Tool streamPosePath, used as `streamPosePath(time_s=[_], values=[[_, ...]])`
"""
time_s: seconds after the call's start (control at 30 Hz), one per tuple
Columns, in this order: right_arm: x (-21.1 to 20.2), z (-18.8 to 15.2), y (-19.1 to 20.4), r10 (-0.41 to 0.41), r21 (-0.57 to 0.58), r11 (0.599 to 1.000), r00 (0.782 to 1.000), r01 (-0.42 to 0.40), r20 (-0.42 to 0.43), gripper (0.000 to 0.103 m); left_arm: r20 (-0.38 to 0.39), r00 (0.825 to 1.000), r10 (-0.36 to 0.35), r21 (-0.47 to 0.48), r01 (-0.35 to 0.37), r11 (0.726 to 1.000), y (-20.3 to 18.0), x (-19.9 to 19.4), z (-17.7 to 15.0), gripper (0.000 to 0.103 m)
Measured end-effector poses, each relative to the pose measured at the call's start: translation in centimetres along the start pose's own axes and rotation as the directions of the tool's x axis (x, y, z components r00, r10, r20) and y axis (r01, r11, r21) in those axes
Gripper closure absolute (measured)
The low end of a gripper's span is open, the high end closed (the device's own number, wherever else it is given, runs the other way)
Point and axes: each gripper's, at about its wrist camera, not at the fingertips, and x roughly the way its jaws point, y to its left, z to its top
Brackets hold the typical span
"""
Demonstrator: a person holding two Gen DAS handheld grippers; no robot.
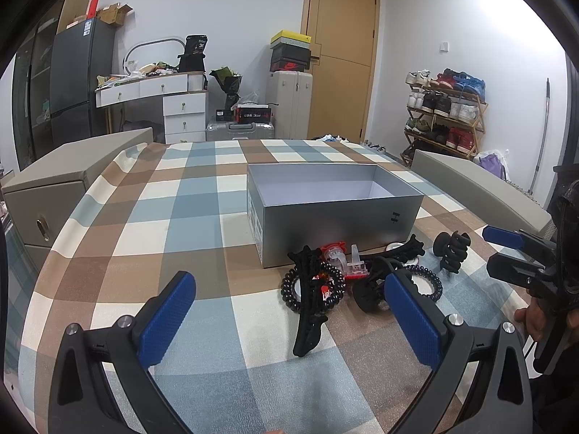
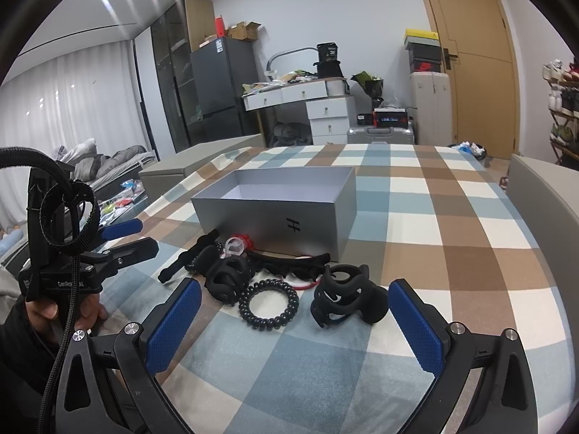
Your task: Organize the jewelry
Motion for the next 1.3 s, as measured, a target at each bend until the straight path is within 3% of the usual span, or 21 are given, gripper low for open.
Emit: streamPosePath(time_s=[1.3], values=[[0.32, 0.05, -0.51, -0.015, 0.03, 0.999, 1.0, 0.015, -0.021, 0.0, -0.002, 1.0, -0.001, 0.007, 0.001, 1.0, -0.28, -0.11, 0.09, 0.001]])
